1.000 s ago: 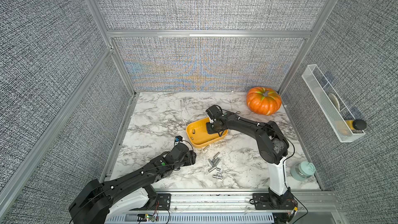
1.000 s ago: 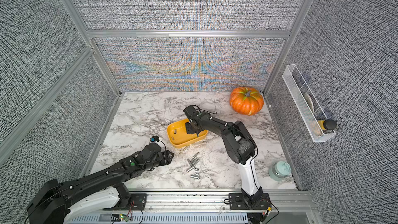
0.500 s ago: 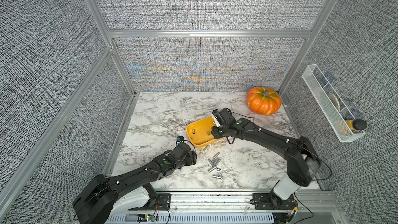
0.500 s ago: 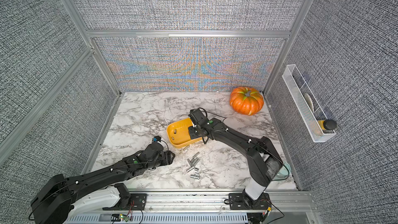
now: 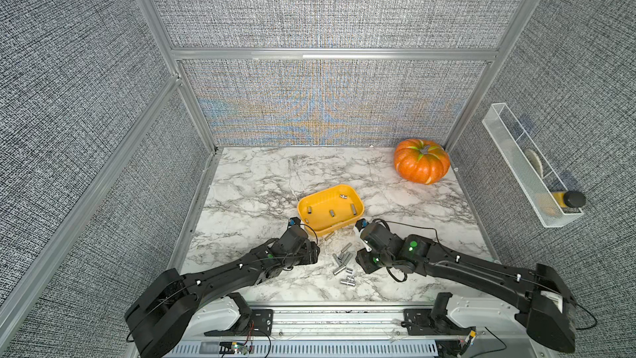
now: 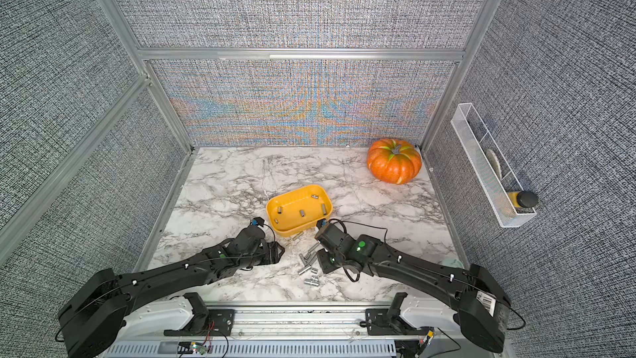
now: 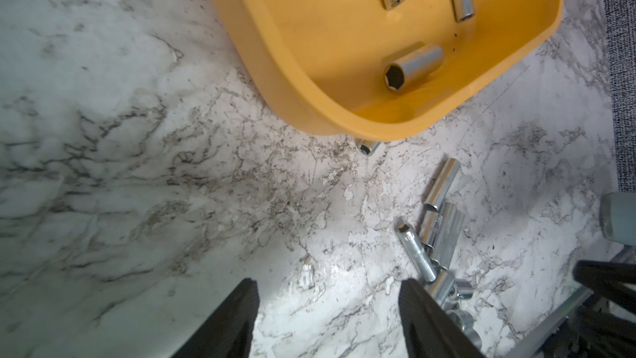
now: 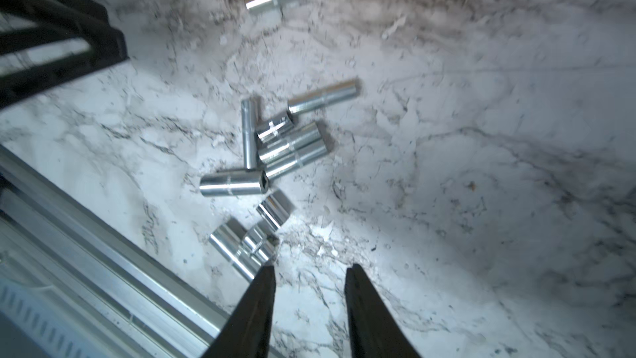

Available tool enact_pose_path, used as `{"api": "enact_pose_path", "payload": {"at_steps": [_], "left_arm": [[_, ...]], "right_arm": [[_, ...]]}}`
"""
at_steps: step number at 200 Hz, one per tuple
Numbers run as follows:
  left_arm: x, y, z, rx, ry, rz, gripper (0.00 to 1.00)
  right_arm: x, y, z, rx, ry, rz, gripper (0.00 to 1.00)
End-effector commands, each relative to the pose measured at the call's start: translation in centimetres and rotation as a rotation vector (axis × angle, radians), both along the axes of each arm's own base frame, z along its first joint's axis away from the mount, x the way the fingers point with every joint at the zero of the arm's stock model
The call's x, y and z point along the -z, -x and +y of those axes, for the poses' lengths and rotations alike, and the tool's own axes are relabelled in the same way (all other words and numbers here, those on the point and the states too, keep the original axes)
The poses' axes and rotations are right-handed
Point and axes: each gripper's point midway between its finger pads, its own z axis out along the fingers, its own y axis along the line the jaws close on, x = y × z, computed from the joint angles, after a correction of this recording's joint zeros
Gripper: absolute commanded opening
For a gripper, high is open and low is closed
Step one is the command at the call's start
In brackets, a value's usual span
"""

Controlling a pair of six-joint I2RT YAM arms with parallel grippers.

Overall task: Put the socket on the desktop into the storage box
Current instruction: Place the socket head in the storage box, then pick up the socket head at the center of the board.

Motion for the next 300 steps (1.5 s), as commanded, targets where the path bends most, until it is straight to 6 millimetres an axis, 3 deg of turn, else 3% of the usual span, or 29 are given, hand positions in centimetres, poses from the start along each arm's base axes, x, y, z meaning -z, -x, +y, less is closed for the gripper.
{"api": "enact_pose_path", "payload": {"at_steps": [1, 110, 300], "left_arm": [[-0.5, -0.1, -0.3, 0.012, 0.024, -0.020, 0.70], [-0.9, 0.4, 0.7, -0.021, 0.044, -0.029, 0.70], [-1.1, 0.2, 1.1, -0.050, 0.034, -0.035, 0.70]], "right_arm": [[1.2, 0.6, 0.8, -0.008, -0.029, 0.033, 0.40], [3.1, 0.3, 3.3, -0.096, -0.029, 0.046, 0.40], [5.0, -0.2, 3.6, -0.088, 0.024, 0.066, 0.35]]}}
